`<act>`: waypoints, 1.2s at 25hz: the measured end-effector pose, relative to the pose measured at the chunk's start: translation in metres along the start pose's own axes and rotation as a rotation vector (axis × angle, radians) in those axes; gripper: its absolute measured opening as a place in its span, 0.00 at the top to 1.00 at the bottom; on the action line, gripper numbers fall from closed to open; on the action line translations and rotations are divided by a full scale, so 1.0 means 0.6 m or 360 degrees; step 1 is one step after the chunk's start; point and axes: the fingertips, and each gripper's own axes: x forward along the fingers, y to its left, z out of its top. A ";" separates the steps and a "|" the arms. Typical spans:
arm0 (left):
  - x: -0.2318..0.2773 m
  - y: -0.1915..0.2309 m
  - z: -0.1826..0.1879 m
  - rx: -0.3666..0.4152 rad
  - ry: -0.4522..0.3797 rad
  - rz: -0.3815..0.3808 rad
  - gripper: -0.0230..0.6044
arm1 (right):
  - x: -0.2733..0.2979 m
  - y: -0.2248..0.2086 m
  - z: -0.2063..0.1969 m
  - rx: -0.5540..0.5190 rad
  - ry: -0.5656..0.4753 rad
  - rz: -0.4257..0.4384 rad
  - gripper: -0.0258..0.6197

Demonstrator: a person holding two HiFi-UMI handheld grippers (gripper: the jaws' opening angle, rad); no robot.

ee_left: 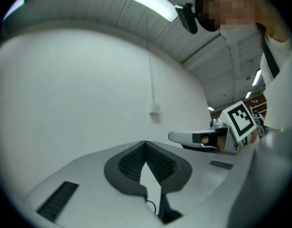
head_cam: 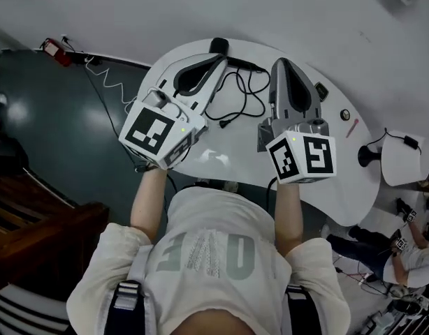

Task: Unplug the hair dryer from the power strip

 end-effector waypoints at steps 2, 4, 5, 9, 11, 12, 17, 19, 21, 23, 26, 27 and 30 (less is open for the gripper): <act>-0.015 -0.007 0.039 0.0009 -0.0154 0.0174 0.96 | -0.024 0.002 0.036 -0.0072 -0.0094 -0.0075 0.96; -0.029 -0.020 0.060 0.0076 -0.0221 0.0298 0.96 | -0.050 0.008 0.058 -0.0141 -0.0151 -0.0104 0.96; -0.035 -0.028 0.062 0.0107 -0.0214 0.0331 0.96 | -0.061 0.013 0.064 -0.0173 -0.0165 -0.0104 0.96; -0.050 -0.043 0.059 0.0154 -0.0167 0.0380 0.96 | -0.085 0.022 0.066 -0.0223 -0.0178 -0.0086 0.95; -0.056 -0.038 0.061 0.0162 -0.0166 0.0414 0.96 | -0.087 0.027 0.059 -0.0235 -0.0164 -0.0072 0.96; -0.060 -0.035 0.065 0.0165 -0.0174 0.0430 0.96 | -0.086 0.029 0.055 -0.0247 -0.0155 -0.0065 0.96; -0.076 -0.018 0.082 0.0193 -0.0208 0.0503 0.96 | -0.079 0.044 0.047 -0.0258 -0.0129 -0.0004 0.96; -0.083 -0.012 0.086 0.0195 -0.0215 0.0524 0.96 | -0.077 0.047 0.047 -0.0267 -0.0126 0.0014 0.96; -0.089 -0.008 0.090 0.0189 -0.0220 0.0537 0.96 | -0.075 0.049 0.045 -0.0269 -0.0122 0.0024 0.96; -0.093 -0.003 0.094 0.0184 -0.0227 0.0548 0.96 | -0.073 0.051 0.043 -0.0265 -0.0117 0.0032 0.96; -0.096 -0.001 0.098 0.0215 -0.0233 0.0558 0.96 | -0.070 0.052 0.042 -0.0264 -0.0114 0.0041 0.96; -0.096 -0.001 0.099 0.0224 -0.0232 0.0559 0.96 | -0.069 0.052 0.041 -0.0266 -0.0113 0.0043 0.96; -0.095 -0.003 0.101 0.0233 -0.0229 0.0555 0.96 | -0.068 0.052 0.040 -0.0266 -0.0112 0.0051 0.96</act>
